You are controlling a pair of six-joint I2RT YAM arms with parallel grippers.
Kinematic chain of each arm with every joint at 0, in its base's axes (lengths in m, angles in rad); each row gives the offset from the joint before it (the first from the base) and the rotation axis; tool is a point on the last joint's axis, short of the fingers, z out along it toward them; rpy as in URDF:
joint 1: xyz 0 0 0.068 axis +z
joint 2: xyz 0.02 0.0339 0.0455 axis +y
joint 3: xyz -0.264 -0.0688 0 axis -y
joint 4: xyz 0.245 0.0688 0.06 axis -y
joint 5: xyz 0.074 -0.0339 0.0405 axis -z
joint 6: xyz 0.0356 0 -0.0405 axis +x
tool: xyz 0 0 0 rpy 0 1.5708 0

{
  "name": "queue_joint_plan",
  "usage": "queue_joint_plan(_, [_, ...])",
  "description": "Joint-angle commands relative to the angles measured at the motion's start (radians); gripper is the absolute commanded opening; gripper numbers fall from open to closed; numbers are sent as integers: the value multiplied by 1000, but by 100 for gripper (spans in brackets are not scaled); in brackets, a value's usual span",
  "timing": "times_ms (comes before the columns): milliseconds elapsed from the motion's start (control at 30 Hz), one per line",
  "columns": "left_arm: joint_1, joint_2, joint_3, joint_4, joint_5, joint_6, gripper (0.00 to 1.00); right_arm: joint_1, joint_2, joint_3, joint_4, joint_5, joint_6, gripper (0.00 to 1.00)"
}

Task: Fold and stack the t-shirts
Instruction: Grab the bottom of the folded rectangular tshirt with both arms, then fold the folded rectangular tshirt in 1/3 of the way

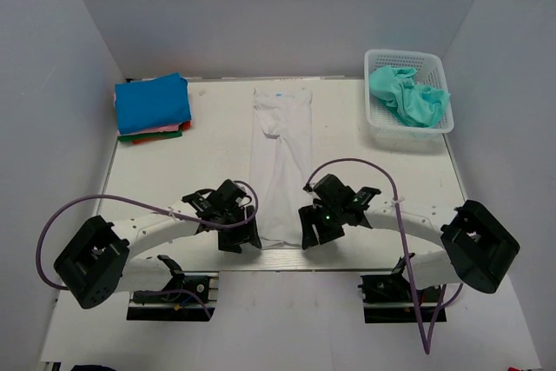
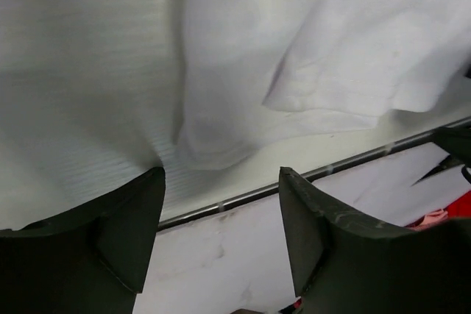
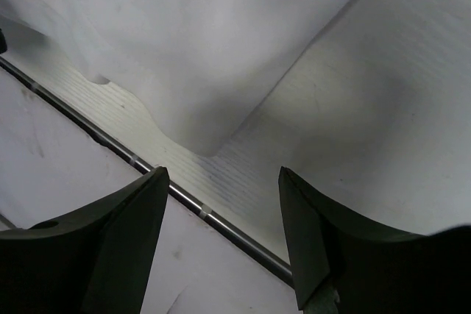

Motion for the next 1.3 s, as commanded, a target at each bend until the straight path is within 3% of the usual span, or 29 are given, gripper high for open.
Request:
queue_joint_plan(0, [-2,36,-70,133,-37,17,73,24,22,-20,98,-31,-3,67])
queue_joint_plan(133, [-2,72,-70,155,-37,17,57,44,59,-21,127,-25,-31,59])
queue_joint_plan(167, [-2,83,-83,167,-37,17,47,45,67,-17,129,-22,-42,54])
queue_joint_plan(233, [-2,83,-83,167,-37,31,37,51,78,-29,162,-42,-48,50])
queue_joint_plan(267, [-2,83,-83,155,-46,31,26,54,87,-37,161,-43,-52,43])
queue_joint_plan(333, [-2,83,-83,141,-46,31,15,60,110,-23,152,-34,-48,39])
queue_joint_plan(400, [-2,56,-72,131,-46,42,0,62,119,-18,161,-29,-52,24])
queue_joint_plan(500, [-2,16,-22,109,-37,57,0,65,118,12,126,-13,-63,0])
queue_joint_plan(667, [-2,-18,119,-4,-47,68,0,62,20,114,16,102,-55,0])
queue_joint_plan(800, [11,51,264,-70,-47,88,0,45,49,267,-109,207,-95,0])
queue_joint_plan(933, [21,190,517,-194,-180,123,0,2,157,419,-188,335,-163,0])
queue_joint_plan(1167, [135,472,869,-320,-253,180,0,-148,306,672,-202,317,-244,0])
queue_joint_plan(1267, [182,529,934,-320,-253,180,0,-185,345,724,-199,279,-272,0])
